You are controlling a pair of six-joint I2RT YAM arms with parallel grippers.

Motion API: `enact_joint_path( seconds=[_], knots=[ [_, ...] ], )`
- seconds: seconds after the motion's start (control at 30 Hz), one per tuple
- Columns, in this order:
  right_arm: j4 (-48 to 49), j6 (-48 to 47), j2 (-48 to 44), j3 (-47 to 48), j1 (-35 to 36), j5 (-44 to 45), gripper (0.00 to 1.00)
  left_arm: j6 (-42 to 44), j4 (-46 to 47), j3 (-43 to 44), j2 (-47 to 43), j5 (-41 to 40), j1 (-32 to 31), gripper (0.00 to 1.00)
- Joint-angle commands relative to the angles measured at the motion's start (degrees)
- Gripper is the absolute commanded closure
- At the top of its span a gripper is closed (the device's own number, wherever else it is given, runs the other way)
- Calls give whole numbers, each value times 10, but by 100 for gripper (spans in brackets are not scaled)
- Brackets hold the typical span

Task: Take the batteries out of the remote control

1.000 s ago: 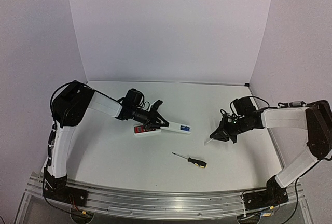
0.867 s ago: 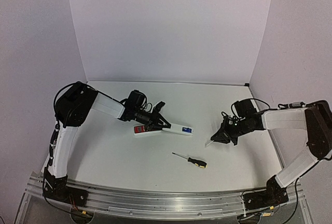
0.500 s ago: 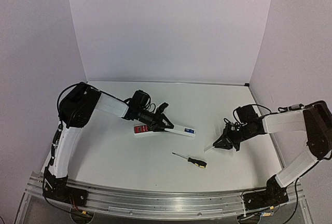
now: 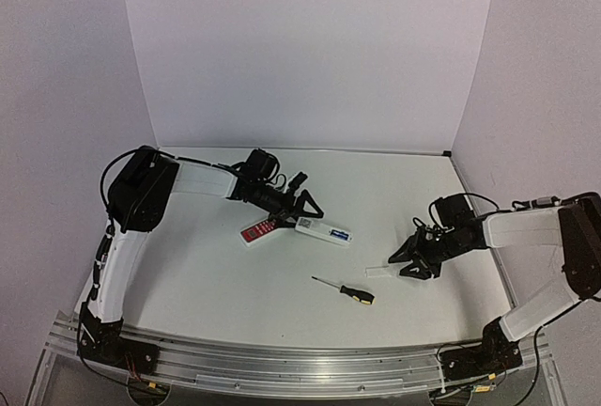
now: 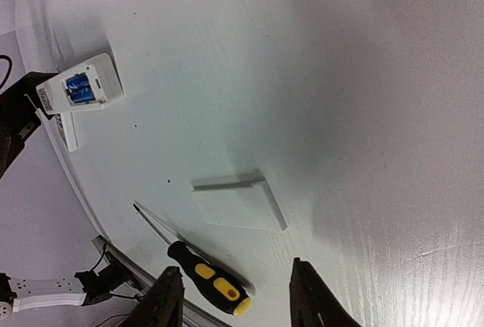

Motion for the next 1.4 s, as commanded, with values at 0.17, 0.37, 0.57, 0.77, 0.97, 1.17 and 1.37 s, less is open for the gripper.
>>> enact_joint_path(
  seconds=[0.17, 0.37, 0.57, 0.77, 0.97, 1.17, 1.37],
  knots=[
    [-107, -49, -69, 24, -2, 69, 33, 65, -121, 61, -56, -122, 0, 0],
    [-180, -154, -115, 67, 15, 88, 26, 77, -141, 80, -86, -128, -4, 0],
    [-193, -322, -95, 118, 185, 180, 25, 65, -123, 49, -165, -143, -7, 0],
    [-195, -433, 27, 182, 276, 212, 29, 46, -39, -105, -309, -173, -7, 0],
    [-198, -496, 104, 212, 314, 259, 33, 21, 18, -252, -421, -208, -7, 0],
    [-210, -513, 137, 208, 348, 309, 41, -11, 32, -341, -495, -255, -6, 0],
    [-215, -515, 164, 206, 381, 349, 52, -34, 30, -389, -537, -283, -6, 0]
  ],
)
